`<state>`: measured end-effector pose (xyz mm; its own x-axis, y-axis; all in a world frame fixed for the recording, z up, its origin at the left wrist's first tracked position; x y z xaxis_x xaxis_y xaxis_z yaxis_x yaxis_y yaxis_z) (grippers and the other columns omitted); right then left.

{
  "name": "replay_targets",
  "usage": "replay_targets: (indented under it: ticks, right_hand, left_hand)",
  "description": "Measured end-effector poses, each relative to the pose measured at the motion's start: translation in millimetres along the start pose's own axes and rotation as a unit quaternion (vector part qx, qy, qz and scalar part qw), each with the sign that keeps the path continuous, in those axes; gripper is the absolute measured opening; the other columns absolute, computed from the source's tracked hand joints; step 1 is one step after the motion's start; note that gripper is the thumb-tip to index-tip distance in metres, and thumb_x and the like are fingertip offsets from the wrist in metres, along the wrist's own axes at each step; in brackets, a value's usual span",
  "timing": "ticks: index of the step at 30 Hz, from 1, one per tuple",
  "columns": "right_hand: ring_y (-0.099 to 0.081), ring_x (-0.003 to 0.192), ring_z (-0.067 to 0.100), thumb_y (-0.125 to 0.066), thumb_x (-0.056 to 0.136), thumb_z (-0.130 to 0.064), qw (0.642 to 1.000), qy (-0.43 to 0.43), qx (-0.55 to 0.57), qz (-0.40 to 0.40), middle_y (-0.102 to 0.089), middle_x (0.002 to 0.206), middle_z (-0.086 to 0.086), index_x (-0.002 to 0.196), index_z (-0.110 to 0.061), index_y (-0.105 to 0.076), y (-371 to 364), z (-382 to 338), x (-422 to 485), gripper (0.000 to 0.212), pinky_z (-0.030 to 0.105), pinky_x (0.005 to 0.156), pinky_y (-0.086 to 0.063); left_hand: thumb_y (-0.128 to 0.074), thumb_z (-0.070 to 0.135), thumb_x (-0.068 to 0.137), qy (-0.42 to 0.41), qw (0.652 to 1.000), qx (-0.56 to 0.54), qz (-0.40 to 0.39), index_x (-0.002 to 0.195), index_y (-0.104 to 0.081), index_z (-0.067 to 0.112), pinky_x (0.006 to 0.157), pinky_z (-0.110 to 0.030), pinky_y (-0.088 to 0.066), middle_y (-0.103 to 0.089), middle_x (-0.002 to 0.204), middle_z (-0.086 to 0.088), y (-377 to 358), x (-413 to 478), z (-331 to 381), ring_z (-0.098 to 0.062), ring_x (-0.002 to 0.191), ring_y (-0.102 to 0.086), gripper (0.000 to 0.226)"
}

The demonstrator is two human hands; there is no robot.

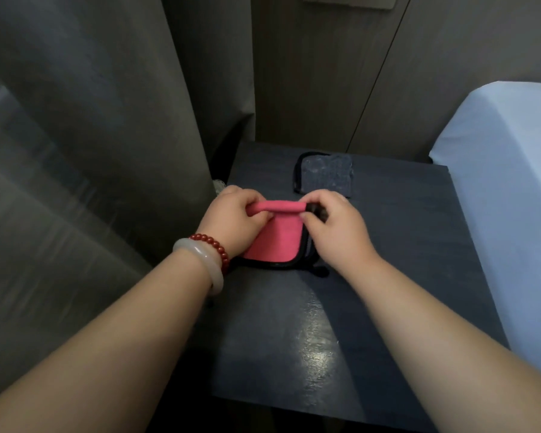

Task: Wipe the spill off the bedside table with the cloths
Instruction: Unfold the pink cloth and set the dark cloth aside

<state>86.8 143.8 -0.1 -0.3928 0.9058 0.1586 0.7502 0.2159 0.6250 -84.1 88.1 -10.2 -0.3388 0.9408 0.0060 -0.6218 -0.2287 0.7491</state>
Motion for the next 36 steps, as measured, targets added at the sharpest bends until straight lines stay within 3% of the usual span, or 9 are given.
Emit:
replay_targets:
  ticks: [5,9,12,14,17,20,24,32,36]
  right_hand:
    - [-0.061,0.091,0.010,-0.059,0.084,-0.015,0.984,-0.130,0.096,0.070,-0.066,0.094,-0.011,0.097,-0.032,-0.064,48,30,-16,0.022,0.027,0.081,-0.047]
    - [-0.053,0.108,0.019,-0.059,0.088,-0.020,0.984,-0.136,-0.105,0.054,-0.054,0.121,0.002,0.123,-0.022,-0.056,68,50,-29,0.035,0.026,0.088,-0.040]
    - [-0.044,0.121,0.027,-0.056,0.088,-0.024,0.974,-0.055,-0.212,0.057,-0.047,0.134,0.004,0.130,-0.018,-0.052,65,36,-40,0.043,0.039,0.097,-0.042]
    - [-0.031,0.136,0.027,-0.050,0.092,-0.033,0.967,-0.004,-0.254,-0.013,-0.036,0.149,0.005,0.138,-0.022,-0.044,40,28,-49,0.048,0.043,0.111,-0.030]
    - [0.009,0.145,0.015,-0.025,0.096,-0.052,0.943,-0.006,-0.303,-0.138,0.004,0.160,-0.004,0.150,-0.034,-0.006,1,43,-68,0.059,0.040,0.118,0.000]
    - [0.023,0.141,0.008,-0.012,0.095,-0.058,0.936,-0.032,-0.319,-0.145,0.017,0.157,-0.010,0.147,-0.038,0.009,0,61,-76,0.060,0.040,0.117,0.008]
    - [0.022,0.141,0.008,-0.009,0.093,-0.060,0.937,-0.031,-0.323,-0.132,0.017,0.157,-0.010,0.147,-0.038,0.011,2,63,-74,0.061,0.039,0.116,0.009]
    - [0.029,0.139,0.013,-0.016,0.073,-0.087,0.942,-0.012,-0.275,-0.192,0.025,0.153,-0.012,0.143,-0.048,0.016,5,54,-77,0.086,0.044,0.116,0.011]
    - [0.007,0.146,0.019,-0.033,0.079,-0.073,0.957,0.073,-0.234,-0.157,-0.012,0.157,-0.013,0.139,-0.050,-0.031,11,49,-77,0.065,0.051,0.117,0.003]
  left_hand:
    - [-0.073,0.029,0.082,0.022,0.988,-0.153,-0.025,0.102,-0.065,0.025,0.077,-0.026,-0.051,-0.064,0.086,0.007,-15,-2,26,-0.009,0.079,-0.061,0.022]
    - [-0.064,0.024,0.089,-0.016,0.997,-0.023,-0.067,0.129,-0.054,0.023,0.088,-0.022,-0.044,-0.058,0.110,0.005,-47,-10,40,-0.012,0.097,-0.059,0.042]
    - [-0.053,0.020,0.093,-0.081,0.995,0.037,-0.038,0.130,-0.056,0.020,0.098,-0.030,-0.043,-0.053,0.126,-0.001,-53,-12,50,-0.019,0.115,-0.052,0.037]
    - [-0.048,0.020,0.095,-0.106,0.992,0.071,-0.026,0.130,-0.056,0.020,0.104,-0.037,-0.039,-0.049,0.135,-0.002,-56,-5,57,-0.022,0.126,-0.042,0.037]
    - [-0.041,0.025,0.098,-0.122,0.979,0.157,-0.045,0.143,-0.041,0.023,0.115,-0.043,-0.022,-0.023,0.157,-0.001,-70,19,71,-0.023,0.145,-0.014,0.045]
    - [-0.035,0.033,0.100,-0.136,0.961,0.221,-0.095,0.152,-0.017,0.023,0.118,-0.043,-0.009,0.001,0.162,0.000,-92,53,81,-0.020,0.148,0.006,0.056]
    - [-0.023,0.046,0.101,-0.139,0.927,0.292,-0.188,0.153,0.000,0.027,0.119,-0.040,-0.004,0.009,0.161,0.000,-120,74,66,-0.018,0.148,0.006,0.061]
    - [-0.028,0.041,0.102,-0.127,0.926,0.312,-0.168,0.153,-0.013,0.027,0.119,-0.039,-0.012,-0.003,0.162,-0.001,-66,93,14,-0.019,0.148,-0.005,0.055]
    - [-0.029,0.041,0.102,-0.159,0.922,0.316,-0.161,0.153,-0.017,0.025,0.120,-0.041,-0.008,-0.001,0.162,-0.002,-63,85,29,-0.021,0.148,0.000,0.054]
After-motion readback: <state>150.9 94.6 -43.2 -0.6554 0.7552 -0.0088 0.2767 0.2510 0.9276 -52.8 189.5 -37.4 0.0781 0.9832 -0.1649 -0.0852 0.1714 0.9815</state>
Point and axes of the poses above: each hand's wrist, its own x-axis towards the middle knuckle, its own y-axis out of the back of the hand, z = x × y, the point moved 9 cm from there along x, towards the middle knuckle
